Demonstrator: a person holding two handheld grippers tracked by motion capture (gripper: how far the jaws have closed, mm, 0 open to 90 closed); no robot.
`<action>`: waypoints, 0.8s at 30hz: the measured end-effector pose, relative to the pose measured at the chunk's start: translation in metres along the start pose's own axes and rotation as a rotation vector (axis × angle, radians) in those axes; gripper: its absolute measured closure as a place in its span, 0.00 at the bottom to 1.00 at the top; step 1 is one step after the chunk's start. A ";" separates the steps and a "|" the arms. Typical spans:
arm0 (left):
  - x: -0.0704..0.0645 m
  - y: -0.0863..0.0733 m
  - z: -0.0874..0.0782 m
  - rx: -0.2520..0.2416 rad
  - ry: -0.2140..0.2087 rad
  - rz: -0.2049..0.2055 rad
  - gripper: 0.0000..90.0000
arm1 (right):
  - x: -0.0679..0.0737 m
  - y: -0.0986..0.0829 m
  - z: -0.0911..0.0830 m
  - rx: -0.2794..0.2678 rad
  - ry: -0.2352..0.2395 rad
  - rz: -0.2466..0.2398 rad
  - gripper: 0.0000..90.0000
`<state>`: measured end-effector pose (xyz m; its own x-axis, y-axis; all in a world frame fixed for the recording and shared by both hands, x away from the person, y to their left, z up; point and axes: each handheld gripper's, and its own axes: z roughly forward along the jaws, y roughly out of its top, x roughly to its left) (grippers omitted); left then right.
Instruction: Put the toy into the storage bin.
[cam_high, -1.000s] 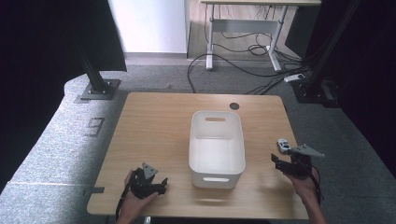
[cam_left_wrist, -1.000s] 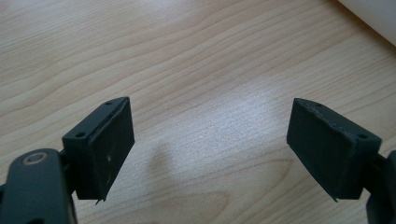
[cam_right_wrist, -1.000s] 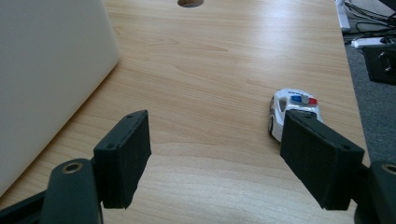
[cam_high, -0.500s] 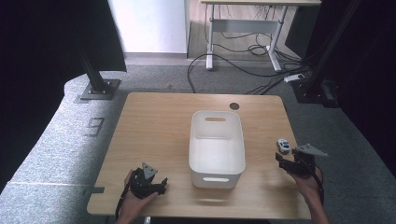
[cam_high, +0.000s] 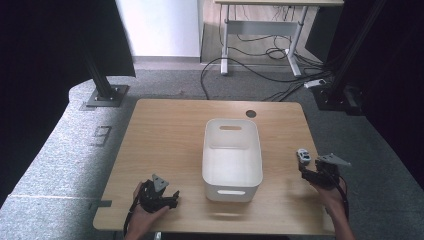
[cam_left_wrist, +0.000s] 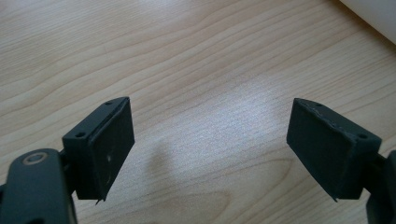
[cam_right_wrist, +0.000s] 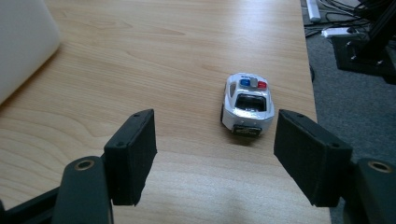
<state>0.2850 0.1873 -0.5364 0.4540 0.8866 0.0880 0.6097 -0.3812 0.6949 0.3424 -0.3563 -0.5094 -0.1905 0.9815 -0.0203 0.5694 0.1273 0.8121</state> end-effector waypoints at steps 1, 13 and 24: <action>0.000 0.000 0.000 0.000 0.000 0.000 0.17 | -0.001 0.000 0.001 0.001 0.000 0.001 0.33; 0.001 0.001 0.000 -0.003 -0.004 -0.003 0.17 | -0.010 0.005 0.012 0.025 -0.011 0.025 0.35; 0.002 0.000 0.000 -0.003 -0.004 -0.005 0.17 | -0.013 0.012 0.026 0.048 -0.022 0.028 0.35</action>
<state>0.2858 0.1887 -0.5359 0.4540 0.8873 0.0818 0.6099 -0.3763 0.6974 0.3724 -0.3634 -0.5146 -0.1565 0.9876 -0.0113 0.6120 0.1059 0.7837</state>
